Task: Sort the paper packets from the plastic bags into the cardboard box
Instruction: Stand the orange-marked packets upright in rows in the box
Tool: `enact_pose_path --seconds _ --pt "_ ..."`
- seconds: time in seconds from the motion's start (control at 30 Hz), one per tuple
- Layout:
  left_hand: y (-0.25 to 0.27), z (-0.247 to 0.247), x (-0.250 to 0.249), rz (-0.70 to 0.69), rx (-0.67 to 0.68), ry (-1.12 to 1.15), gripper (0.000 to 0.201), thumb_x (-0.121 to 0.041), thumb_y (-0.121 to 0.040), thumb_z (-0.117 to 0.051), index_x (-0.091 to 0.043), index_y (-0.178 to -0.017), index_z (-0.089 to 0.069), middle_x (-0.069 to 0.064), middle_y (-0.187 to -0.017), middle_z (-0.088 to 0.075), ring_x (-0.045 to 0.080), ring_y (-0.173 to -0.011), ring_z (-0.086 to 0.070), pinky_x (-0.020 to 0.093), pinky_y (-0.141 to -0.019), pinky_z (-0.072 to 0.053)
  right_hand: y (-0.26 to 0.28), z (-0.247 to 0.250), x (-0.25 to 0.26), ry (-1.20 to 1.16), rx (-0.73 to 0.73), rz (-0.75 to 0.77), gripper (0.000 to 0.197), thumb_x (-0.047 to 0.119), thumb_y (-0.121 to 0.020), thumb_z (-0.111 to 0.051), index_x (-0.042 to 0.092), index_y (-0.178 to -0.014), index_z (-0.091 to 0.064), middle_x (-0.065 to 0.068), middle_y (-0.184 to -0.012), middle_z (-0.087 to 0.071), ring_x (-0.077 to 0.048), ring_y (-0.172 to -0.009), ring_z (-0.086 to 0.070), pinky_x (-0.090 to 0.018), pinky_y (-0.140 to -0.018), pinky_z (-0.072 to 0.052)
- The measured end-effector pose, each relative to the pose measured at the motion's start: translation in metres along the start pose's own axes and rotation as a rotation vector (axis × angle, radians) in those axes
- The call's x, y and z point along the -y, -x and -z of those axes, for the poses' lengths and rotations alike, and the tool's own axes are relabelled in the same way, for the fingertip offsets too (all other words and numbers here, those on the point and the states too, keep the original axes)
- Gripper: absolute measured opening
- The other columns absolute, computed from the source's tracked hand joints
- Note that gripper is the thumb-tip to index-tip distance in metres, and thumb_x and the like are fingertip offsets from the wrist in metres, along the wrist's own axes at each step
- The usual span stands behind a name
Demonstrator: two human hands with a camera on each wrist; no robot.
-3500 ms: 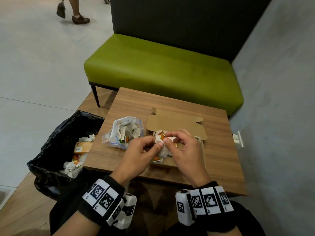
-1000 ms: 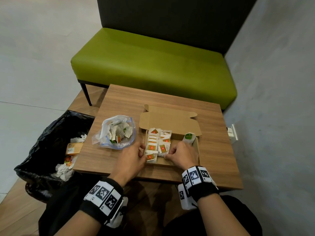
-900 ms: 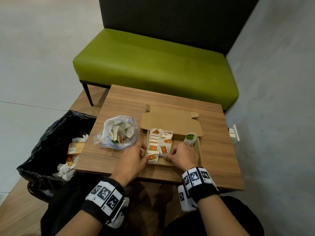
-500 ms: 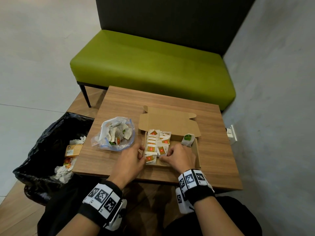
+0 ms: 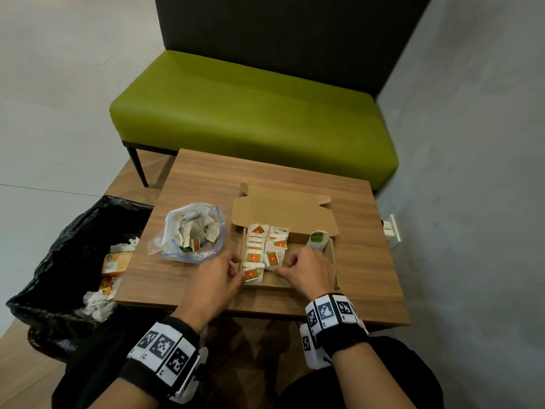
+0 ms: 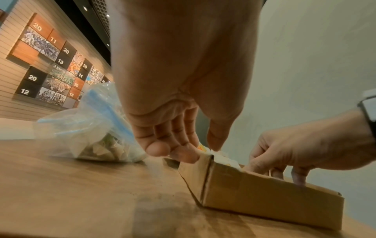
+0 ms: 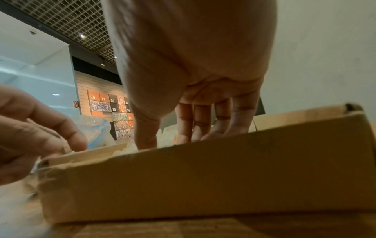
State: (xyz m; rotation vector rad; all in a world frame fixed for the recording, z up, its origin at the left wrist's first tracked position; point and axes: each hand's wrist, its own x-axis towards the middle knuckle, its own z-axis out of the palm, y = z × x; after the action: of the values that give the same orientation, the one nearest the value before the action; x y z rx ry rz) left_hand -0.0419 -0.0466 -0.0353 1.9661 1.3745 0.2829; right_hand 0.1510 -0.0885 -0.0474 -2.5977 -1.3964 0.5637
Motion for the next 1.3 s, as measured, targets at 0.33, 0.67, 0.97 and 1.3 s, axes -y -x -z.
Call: enact_pose_path --seconds 0.33,0.67,0.97,1.3 --pt "0.016 0.061 -0.017 -0.167 -0.513 -0.029 0.002 -0.022 -0.087 -0.07 -0.021 -0.087 -0.068 -0.008 -0.069 -0.057 0.013 -0.066 -0.052 0.03 -0.058 -0.039 0.008 0.011 0.003 -0.041 -0.061 0.007 0.026 0.054 -0.08 -0.071 0.028 -0.082 -0.069 0.012 -0.077 -0.066 -0.006 -0.075 -0.061 -0.03 -0.066 -0.054" --pt "-0.01 0.07 0.027 0.035 -0.279 -0.374 0.025 -0.033 -0.082 -0.076 -0.029 -0.104 -0.065 0.01 -0.152 -0.031 0.039 -0.132 -0.036 0.061 -0.097 -0.036 0.013 0.017 0.026 -0.122 -0.187 0.064 0.027 0.049 -0.085 -0.063 0.026 -0.095 -0.071 0.007 -0.081 -0.07 -0.01 -0.081 -0.064 -0.033 -0.07 -0.056" --pt "-0.017 0.064 0.041 0.041 -0.281 -0.298 0.049 -0.01 -0.079 -0.071 -0.011 -0.126 -0.062 0.01 -0.133 -0.048 0.037 -0.117 -0.049 0.057 -0.094 -0.045 0.021 0.006 0.088 -0.183 -0.219 0.418 0.018 0.036 -0.091 -0.062 0.025 -0.103 -0.07 0.005 -0.101 -0.054 -0.014 -0.099 -0.047 -0.031 -0.074 -0.047" --pt "0.001 0.077 0.039 -0.005 -0.394 -0.073 0.052 -0.01 -0.075 -0.076 -0.006 -0.125 -0.063 0.014 -0.123 -0.055 0.032 -0.109 -0.057 0.041 -0.092 -0.046 0.016 -0.004 0.109 -0.205 -0.14 0.469 0.029 0.041 -0.093 -0.056 0.034 -0.12 -0.067 0.002 -0.128 -0.06 -0.021 -0.114 -0.051 -0.04 -0.085 -0.05"
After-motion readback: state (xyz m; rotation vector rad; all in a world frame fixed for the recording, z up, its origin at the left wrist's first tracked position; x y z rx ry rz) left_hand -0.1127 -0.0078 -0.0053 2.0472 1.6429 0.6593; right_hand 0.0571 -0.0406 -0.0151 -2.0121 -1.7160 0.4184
